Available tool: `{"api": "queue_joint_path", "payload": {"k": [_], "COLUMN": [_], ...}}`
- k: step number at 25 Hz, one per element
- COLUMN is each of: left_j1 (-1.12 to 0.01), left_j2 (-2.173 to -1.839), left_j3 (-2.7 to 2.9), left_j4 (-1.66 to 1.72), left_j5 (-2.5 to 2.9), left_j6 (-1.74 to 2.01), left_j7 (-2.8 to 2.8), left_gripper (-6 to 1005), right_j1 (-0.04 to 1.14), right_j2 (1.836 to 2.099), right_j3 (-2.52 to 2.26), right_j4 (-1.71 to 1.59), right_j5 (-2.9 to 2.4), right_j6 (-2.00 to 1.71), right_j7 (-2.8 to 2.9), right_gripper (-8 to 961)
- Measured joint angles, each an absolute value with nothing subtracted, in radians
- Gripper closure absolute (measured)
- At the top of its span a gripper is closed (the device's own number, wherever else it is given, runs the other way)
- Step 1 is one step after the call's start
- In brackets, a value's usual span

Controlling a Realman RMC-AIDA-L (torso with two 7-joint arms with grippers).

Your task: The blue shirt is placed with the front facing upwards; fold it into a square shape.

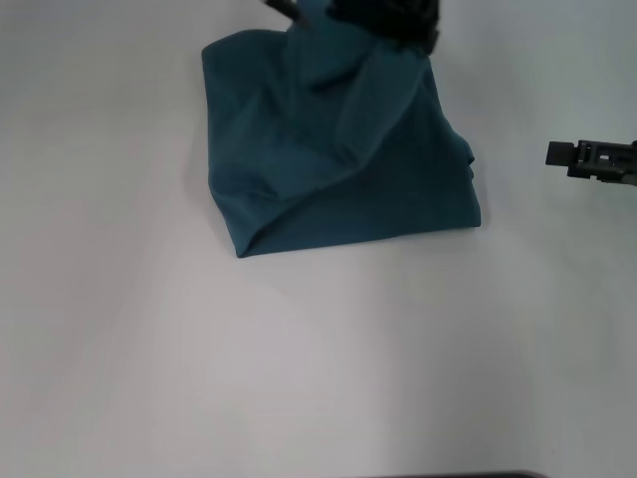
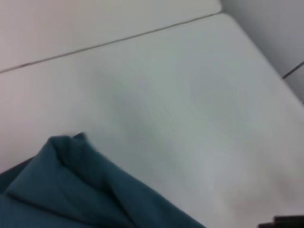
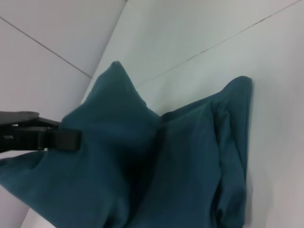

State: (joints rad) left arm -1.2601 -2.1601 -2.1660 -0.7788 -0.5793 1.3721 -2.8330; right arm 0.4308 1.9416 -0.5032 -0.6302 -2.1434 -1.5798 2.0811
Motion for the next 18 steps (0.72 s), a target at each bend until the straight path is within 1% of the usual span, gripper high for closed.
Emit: {"api": "queue_joint_path", "payload": {"k": [2, 7, 9, 12, 13, 14, 18], "left_j1": [-1.259, -1.264, -1.242, -1.165, -1.121, -1.085, -0.935], "left_j2": [-2.163, -2.162, -2.162, -2.16, -2.155, -2.148, -2.096], "left_j3": [-2.159, -2.143, -2.152, -2.165, -2.173, -2.188, -2.315], "left_j4": [-0.778, -0.766, -0.805, -0.941, -1.001, -1.048, -1.11], "left_j5": [-0.607, -0.616, -0.635, -0.685, -0.71, -0.737, -0.885], "left_j6": [1.355, 1.344, 1.357, 1.381, 1.396, 1.414, 1.494], "left_j7": [-2.83, -2.835, -2.829, -2.817, -2.817, -2.816, -2.818], "left_gripper": [877, 782, 743, 686, 667, 620, 434], "right_j1": [0.433, 0.439, 0.439, 0.44, 0.44, 0.44, 0.443], "right_j2": [1.94, 1.938, 1.938, 1.939, 1.939, 1.939, 1.939], "right_j3": [-0.503, -0.503, -0.503, -0.503, -0.502, -0.5, -0.496], "right_j4": [-0.627, -0.62, -0.62, -0.62, -0.62, -0.62, -0.62], "right_j5": [-2.148, -2.16, -2.161, -2.162, -2.162, -2.162, -2.163], "right_j6": [-1.578, -1.576, -1.576, -1.576, -1.575, -1.575, -1.574], "right_j7": [2.081, 2.081, 2.081, 2.082, 2.082, 2.082, 2.083], "right_gripper": [55, 55, 55, 55, 55, 55, 55]}}
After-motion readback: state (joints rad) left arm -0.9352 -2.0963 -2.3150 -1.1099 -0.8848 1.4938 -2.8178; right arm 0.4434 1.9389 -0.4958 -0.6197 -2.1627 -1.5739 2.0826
